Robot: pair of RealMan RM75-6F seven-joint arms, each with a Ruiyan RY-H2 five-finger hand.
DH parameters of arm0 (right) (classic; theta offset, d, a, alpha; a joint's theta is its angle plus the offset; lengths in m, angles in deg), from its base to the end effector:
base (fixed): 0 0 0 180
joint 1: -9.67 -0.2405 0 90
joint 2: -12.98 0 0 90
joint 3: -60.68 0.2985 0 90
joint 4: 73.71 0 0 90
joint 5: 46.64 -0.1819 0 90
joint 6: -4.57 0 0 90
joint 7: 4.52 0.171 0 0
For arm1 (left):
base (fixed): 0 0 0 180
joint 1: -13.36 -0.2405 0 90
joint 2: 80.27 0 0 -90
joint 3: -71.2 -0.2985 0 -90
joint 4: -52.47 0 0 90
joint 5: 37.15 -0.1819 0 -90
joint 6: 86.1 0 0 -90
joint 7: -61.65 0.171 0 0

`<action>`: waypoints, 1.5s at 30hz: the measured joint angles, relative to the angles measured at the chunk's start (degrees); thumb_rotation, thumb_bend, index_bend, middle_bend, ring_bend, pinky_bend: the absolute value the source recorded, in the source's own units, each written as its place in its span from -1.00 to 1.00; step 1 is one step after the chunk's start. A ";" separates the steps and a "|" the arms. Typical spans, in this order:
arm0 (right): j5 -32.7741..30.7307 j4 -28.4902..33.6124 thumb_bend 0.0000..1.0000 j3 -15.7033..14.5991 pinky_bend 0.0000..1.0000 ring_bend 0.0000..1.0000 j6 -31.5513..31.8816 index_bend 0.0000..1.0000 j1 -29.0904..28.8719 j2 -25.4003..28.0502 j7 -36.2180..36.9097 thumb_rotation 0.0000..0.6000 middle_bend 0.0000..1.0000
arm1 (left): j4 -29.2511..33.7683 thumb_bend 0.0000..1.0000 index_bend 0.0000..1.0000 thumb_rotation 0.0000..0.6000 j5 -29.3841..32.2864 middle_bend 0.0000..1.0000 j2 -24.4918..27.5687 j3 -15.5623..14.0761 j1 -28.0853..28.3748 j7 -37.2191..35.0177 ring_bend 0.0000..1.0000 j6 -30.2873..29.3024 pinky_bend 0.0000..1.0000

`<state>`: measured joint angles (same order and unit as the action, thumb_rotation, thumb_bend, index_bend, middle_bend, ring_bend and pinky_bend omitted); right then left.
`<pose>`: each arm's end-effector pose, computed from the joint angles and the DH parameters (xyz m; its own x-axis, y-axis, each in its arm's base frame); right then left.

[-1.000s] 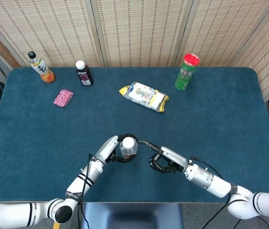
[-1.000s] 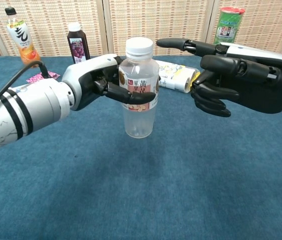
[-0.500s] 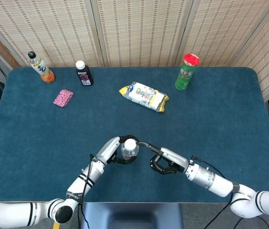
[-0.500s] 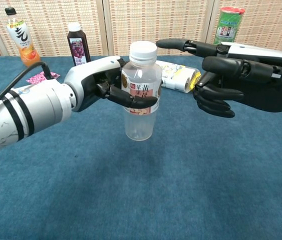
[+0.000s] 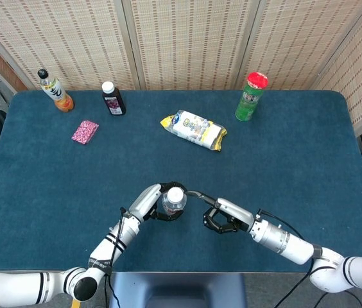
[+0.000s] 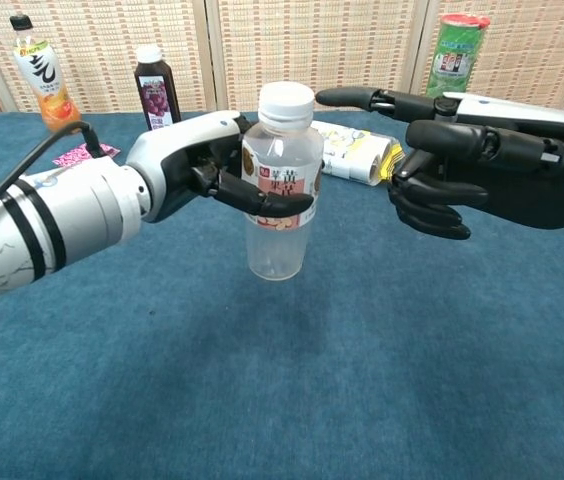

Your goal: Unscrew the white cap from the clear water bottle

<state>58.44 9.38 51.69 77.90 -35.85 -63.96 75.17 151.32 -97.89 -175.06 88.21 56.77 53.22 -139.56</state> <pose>-0.1491 -0.3225 0.0551 -0.3370 -0.8370 0.4311 -0.6406 -0.1317 -0.7565 -0.0806 0.3511 -0.0284 -0.2901 0.5659 0.7718 0.8687 -0.1828 0.4605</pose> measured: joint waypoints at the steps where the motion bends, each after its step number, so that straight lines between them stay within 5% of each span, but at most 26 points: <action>1: 0.02 0.04 0.36 0.00 0.66 0.57 -0.01 -1.00 -0.04 0.07 0.00 0.26 0.85 | 0.00 0.14 0.19 1.00 -0.01 0.42 0.00 -0.04 0.03 0.20 -0.29 -0.01 -0.55; 26: 2.67 0.90 0.36 -1.93 0.67 0.63 -2.78 -1.00 -3.65 4.77 -1.13 0.16 0.91 | 1.79 0.18 0.19 1.00 0.74 0.42 1.19 -1.62 1.05 4.80 -0.23 0.70 -0.55; 45: 2.42 1.24 0.35 -2.16 0.67 0.65 -5.18 -1.00 -6.52 8.32 -1.25 0.12 0.93 | 8.22 0.18 0.19 1.00 3.92 0.44 7.10 -3.30 2.90 5.45 -0.18 7.70 -0.48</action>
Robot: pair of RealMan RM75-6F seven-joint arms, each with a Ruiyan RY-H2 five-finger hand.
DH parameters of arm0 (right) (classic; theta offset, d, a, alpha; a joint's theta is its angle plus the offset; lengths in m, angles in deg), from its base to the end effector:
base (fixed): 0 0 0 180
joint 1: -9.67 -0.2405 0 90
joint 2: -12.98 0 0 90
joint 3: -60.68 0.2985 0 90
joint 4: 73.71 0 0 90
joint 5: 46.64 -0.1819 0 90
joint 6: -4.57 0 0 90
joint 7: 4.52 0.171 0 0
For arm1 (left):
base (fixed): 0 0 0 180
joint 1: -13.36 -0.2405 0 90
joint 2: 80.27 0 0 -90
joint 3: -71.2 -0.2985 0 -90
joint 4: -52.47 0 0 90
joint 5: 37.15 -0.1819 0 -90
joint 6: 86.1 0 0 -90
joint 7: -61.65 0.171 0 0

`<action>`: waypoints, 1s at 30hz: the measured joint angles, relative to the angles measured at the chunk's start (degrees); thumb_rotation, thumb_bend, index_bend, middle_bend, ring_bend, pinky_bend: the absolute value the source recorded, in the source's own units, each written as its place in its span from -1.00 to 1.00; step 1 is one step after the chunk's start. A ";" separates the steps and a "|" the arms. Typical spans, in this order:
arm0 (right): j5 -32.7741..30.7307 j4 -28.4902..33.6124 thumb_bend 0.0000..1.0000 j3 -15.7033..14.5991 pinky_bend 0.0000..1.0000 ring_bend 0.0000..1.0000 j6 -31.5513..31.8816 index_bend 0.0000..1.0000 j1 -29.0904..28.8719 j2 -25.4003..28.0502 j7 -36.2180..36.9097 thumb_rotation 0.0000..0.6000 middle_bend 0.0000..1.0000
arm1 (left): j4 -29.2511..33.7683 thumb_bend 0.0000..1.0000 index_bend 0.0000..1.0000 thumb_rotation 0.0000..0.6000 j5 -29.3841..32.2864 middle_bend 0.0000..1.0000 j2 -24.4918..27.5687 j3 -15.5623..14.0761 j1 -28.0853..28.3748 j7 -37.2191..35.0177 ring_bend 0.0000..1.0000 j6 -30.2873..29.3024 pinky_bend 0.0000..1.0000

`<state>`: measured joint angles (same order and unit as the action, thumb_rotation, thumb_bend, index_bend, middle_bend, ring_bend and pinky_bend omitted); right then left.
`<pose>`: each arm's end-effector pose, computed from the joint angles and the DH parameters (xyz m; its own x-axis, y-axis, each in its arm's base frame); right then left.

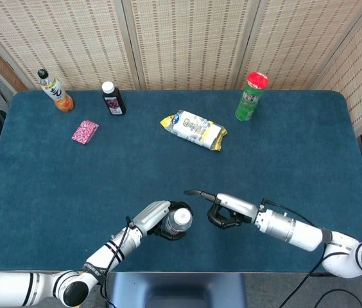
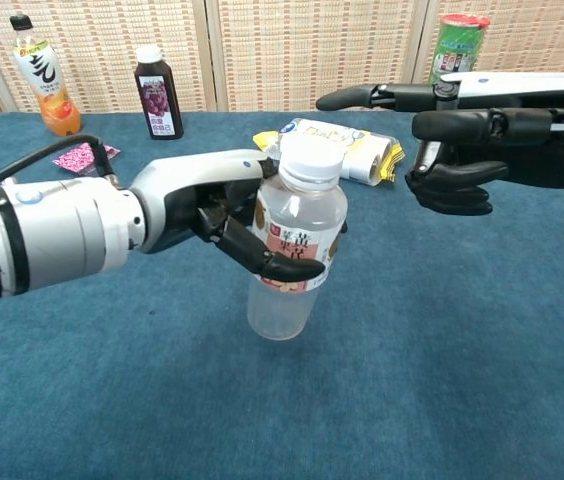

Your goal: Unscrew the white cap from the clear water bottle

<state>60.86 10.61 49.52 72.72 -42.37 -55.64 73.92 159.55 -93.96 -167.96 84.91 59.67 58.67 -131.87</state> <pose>-0.1400 -0.3425 0.0860 -0.1396 -0.8489 0.5097 -0.7589 -0.2389 -0.6057 -0.0721 0.3253 -0.0228 -0.1129 0.7061 0.6990 0.9002 -0.2252 0.3728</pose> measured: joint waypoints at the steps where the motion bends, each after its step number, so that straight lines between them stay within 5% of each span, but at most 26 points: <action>1: 0.00 0.12 0.34 -0.09 0.67 0.65 -0.25 -1.00 -0.11 0.38 -0.28 0.11 0.93 | 0.20 0.18 0.19 1.00 0.15 0.44 0.54 0.05 0.06 -0.45 -0.18 0.43 -0.48; 7: -0.77 1.54 -0.17 -0.38 0.47 0.47 -1.54 -1.00 -0.33 4.16 -4.20 0.11 0.91 | -0.40 0.18 0.19 1.00 0.59 0.44 3.24 0.11 -0.22 -3.14 -0.18 1.90 -0.48; 12: -4.01 4.28 -0.54 0.81 0.22 0.21 -2.99 -1.00 0.54 6.92 -14.76 0.14 0.67 | -3.32 0.18 0.19 1.00 1.66 0.44 4.29 0.60 -0.68 -6.52 -0.18 3.09 -0.48; 18: -11.97 10.26 -0.60 4.72 0.13 0.05 -4.38 -0.86 2.38 9.04 -36.39 0.15 0.47 | -5.16 0.18 0.19 1.00 5.55 0.45 4.67 1.45 -0.34 -8.78 -0.18 4.76 -0.48; 30: -34.33 27.23 -0.63 15.46 0.08 0.00 -16.82 -0.75 -2.40 17.01 -74.03 0.16 0.42 | -3.21 0.19 0.18 1.00 11.98 0.50 5.13 3.72 3.30 -6.58 -0.18 3.62 -0.47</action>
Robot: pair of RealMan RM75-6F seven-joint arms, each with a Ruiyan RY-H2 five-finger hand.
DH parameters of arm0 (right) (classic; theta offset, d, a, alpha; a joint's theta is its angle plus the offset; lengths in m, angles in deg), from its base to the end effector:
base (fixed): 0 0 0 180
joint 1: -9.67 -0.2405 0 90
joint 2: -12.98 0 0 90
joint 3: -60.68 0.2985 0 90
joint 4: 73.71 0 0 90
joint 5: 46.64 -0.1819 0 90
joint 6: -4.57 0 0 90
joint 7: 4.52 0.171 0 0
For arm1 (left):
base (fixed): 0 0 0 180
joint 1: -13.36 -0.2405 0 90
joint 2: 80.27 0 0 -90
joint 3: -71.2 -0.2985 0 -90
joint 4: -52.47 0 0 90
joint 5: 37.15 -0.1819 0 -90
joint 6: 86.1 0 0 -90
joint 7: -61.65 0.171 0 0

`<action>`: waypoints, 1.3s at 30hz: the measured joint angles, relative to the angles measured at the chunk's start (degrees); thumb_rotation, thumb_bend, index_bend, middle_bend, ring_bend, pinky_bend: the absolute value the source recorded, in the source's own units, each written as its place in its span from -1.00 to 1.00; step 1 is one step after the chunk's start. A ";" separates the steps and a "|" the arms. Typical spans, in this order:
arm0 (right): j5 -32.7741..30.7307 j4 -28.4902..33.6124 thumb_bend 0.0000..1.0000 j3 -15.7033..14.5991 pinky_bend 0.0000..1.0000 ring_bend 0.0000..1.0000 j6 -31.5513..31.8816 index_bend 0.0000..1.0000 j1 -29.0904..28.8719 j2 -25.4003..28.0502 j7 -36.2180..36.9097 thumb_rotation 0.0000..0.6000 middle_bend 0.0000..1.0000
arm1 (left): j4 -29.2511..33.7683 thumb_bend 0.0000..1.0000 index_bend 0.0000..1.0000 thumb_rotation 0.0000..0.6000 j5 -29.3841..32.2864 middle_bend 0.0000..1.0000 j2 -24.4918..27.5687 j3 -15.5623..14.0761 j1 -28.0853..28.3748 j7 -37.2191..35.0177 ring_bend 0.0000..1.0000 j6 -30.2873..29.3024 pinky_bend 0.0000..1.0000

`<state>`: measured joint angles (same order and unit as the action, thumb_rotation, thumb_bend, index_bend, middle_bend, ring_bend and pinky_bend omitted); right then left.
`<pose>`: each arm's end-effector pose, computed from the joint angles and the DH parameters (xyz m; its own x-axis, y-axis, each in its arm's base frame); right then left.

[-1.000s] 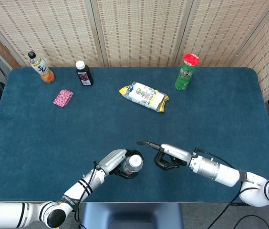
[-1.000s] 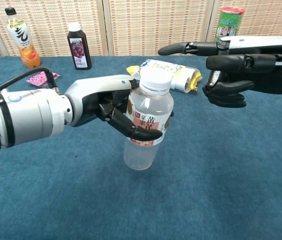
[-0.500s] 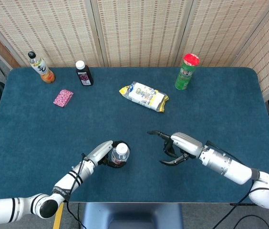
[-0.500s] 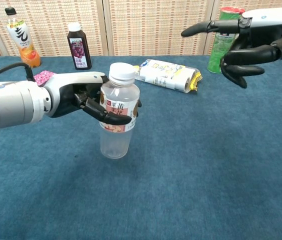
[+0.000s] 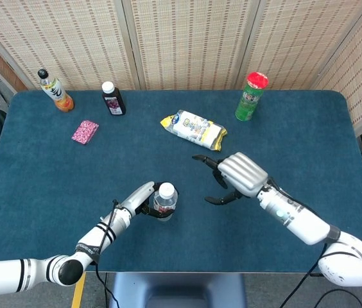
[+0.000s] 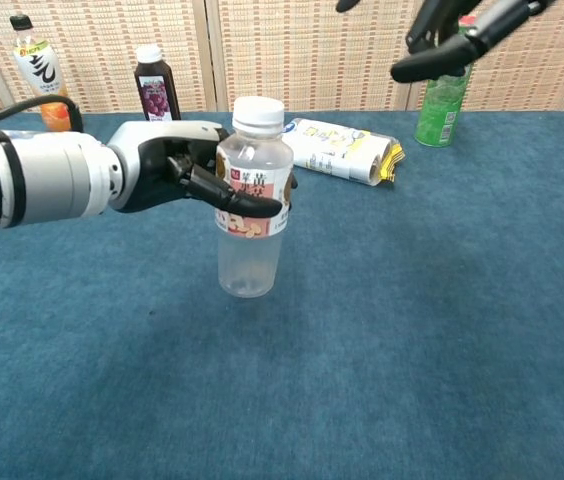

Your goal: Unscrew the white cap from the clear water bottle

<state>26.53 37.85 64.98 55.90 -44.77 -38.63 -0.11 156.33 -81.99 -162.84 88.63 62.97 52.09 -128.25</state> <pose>-0.0815 -0.3696 0.1688 0.4318 -0.2990 0.8510 -0.7892 -0.5819 0.1960 -0.0869 0.3688 0.0018 -0.2719 0.6787 0.6822 0.9155 -0.0360 0.4008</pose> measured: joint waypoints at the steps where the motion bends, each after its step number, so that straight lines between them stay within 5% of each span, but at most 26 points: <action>1: -1.94 1.04 -0.63 0.73 0.08 0.00 -0.89 -0.74 -0.70 0.39 -1.96 0.16 0.42 | 0.34 0.19 0.18 1.00 0.21 0.50 0.04 -0.04 0.24 0.57 -0.18 -0.30 -0.47; 9: -16.41 6.91 -0.63 4.15 0.08 0.00 -6.39 -0.61 -7.53 1.80 -16.29 0.16 0.42 | 2.76 0.19 0.18 1.00 3.59 0.50 -0.75 -0.63 3.04 5.68 -0.18 -3.49 -0.47; 21: -32.13 10.92 -0.63 2.52 0.09 0.10 -4.30 -0.41 -15.37 -1.34 -32.97 0.16 0.43 | 2.99 0.19 0.18 1.00 6.26 0.50 -0.95 -0.90 4.01 7.46 -0.18 -5.36 -0.47; 28: -35.63 9.94 -0.63 1.46 0.10 0.16 -2.14 -0.37 -16.91 -4.76 -35.74 0.22 0.48 | 2.97 0.19 0.18 1.00 5.58 0.50 -0.93 -1.10 3.87 7.29 -0.18 -5.18 -0.47; 34: -35.00 8.77 -0.63 1.43 0.15 0.22 -0.89 -0.28 -16.25 -6.02 -35.50 0.47 0.53 | 2.55 0.19 0.18 1.00 5.35 0.50 -1.14 -1.24 3.67 6.95 -0.18 -5.19 -0.47; 36: -34.39 8.29 -0.63 1.42 0.15 0.22 -0.46 -0.37 -15.95 -6.48 -35.47 0.49 0.54 | 2.42 0.19 0.18 1.00 5.11 0.51 -1.31 -1.43 3.67 6.97 -0.18 -5.05 -0.47; 39: -32.89 7.74 -0.63 1.20 0.12 0.19 0.14 -0.86 -15.36 -7.13 -35.68 0.52 0.54 | 2.37 0.19 0.18 1.00 4.80 0.51 -1.50 -1.55 3.62 7.00 -0.18 -5.09 -0.47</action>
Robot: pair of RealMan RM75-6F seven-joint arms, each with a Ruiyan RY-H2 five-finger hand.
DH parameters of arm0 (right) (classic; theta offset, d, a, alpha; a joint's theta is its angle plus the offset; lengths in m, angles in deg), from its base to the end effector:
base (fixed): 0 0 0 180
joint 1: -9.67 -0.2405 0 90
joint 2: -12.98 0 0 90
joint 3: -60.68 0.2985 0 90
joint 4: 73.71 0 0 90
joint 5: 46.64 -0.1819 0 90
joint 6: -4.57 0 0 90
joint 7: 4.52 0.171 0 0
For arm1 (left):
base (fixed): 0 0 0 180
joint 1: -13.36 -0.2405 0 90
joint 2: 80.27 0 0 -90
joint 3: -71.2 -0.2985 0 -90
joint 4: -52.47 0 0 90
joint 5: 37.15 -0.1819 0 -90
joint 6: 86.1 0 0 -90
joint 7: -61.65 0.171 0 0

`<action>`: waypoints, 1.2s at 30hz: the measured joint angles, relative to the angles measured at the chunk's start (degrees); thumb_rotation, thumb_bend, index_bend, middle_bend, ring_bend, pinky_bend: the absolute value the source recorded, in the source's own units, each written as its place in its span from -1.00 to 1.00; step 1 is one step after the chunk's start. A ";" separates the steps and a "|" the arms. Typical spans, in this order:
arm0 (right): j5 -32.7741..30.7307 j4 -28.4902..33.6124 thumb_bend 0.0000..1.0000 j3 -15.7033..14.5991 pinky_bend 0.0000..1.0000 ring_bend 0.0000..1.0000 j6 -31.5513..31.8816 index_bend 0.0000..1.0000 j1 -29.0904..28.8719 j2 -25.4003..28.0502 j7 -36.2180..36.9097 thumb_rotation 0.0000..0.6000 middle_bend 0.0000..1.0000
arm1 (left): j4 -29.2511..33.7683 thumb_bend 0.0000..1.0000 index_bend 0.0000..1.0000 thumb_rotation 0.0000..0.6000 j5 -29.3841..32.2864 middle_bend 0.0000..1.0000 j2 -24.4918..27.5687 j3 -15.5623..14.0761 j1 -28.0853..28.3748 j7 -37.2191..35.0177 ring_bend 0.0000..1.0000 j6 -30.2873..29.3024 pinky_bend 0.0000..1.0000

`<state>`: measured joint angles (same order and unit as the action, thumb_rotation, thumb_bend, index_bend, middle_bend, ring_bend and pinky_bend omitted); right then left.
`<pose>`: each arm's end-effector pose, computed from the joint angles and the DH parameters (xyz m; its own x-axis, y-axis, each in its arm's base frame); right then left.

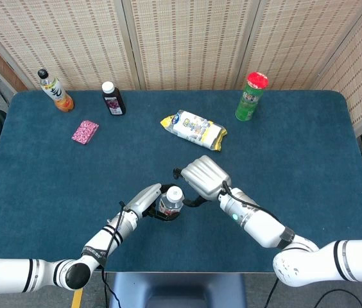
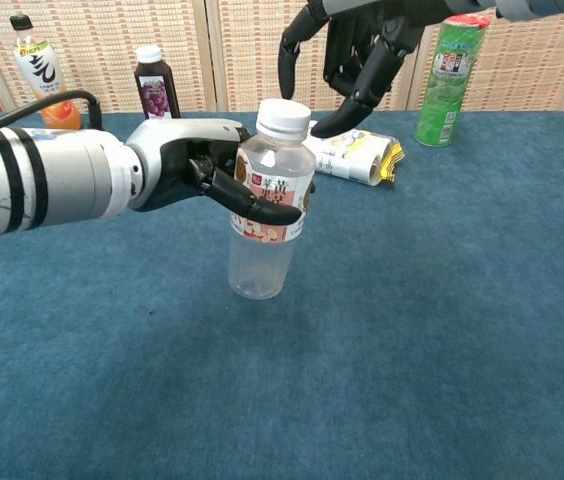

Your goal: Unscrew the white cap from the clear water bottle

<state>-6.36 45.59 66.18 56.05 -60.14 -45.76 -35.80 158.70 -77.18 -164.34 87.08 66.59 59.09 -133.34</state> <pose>-0.0170 -0.3795 0.1189 0.6381 -0.2474 0.7292 -0.6890 -0.6063 0.3972 -0.0695 0.3659 -0.0052 -0.2068 0.6709 0.7122 0.9336 -0.0824 0.3487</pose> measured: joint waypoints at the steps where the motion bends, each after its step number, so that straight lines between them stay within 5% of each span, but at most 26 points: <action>1: 0.48 -0.15 -0.63 -0.06 0.10 0.18 0.05 -0.95 0.24 -0.18 0.05 0.52 0.54 | -0.03 0.19 0.18 1.00 -0.01 0.51 -0.01 0.04 -0.01 -0.02 -0.18 -0.05 -0.47; 6: 0.62 -0.57 -0.63 -0.04 0.07 0.19 -1.67 -0.95 0.82 -0.17 1.50 0.54 0.54 | -0.13 0.19 0.18 1.00 0.11 0.51 0.00 0.01 0.00 0.17 -0.18 -0.22 -0.47; 10: 1.10 -0.87 -0.63 0.52 0.08 0.26 -3.47 -0.54 1.12 0.36 3.57 0.50 0.54 | -0.17 0.19 0.18 1.00 0.08 0.51 -0.07 -0.08 -0.04 0.28 -0.18 -0.34 -0.47; 15: 4.79 -1.43 -0.63 1.27 0.09 0.31 -3.53 -0.29 2.43 0.51 5.63 0.48 0.59 | -0.43 0.19 0.18 1.00 -0.15 0.51 -0.21 -0.43 -0.05 0.83 -0.18 -0.63 -0.47; 36: 9.49 -2.91 -0.63 2.60 0.09 0.40 -5.32 -0.11 4.89 0.33 9.38 0.80 0.67 | -0.85 0.19 0.18 1.00 0.39 0.53 -0.79 -0.29 0.22 1.27 -0.17 -0.54 -0.47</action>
<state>3.13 42.68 68.77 50.72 -55.25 -45.42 -26.42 157.85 -76.79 -165.13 86.79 66.81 60.36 -133.88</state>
